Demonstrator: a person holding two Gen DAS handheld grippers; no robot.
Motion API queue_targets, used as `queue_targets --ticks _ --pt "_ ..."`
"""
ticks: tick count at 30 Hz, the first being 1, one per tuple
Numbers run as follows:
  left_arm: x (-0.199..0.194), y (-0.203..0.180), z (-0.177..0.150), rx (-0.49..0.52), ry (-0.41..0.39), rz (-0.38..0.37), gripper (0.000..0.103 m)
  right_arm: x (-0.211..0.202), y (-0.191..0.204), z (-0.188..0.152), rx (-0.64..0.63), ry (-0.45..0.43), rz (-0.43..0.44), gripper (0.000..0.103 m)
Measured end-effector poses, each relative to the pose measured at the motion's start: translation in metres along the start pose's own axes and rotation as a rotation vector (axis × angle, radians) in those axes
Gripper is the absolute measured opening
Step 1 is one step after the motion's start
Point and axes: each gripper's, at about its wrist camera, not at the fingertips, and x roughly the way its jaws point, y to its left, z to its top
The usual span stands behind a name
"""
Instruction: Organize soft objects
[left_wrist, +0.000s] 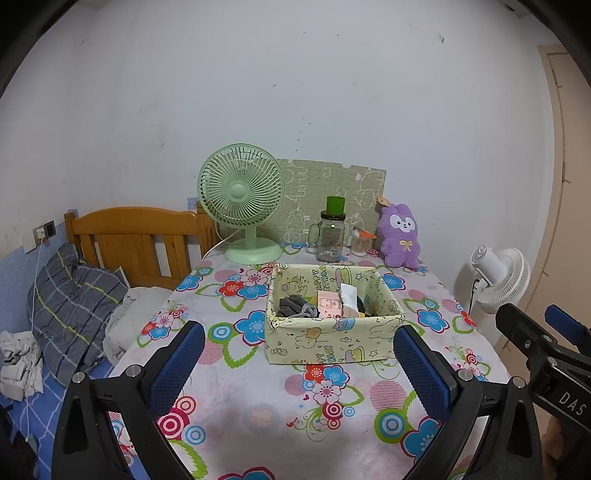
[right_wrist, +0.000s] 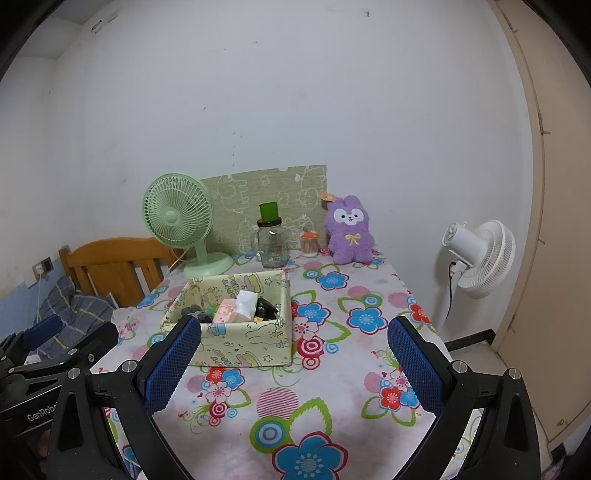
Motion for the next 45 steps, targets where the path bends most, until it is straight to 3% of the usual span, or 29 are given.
queue_targets --ticks 45 --pt "0.0022 -0.0061 0.001 0.018 0.005 0.003 0.103 0.0036 -0.0001 -0.0014 0.003 0.011 -0.001 0.102"
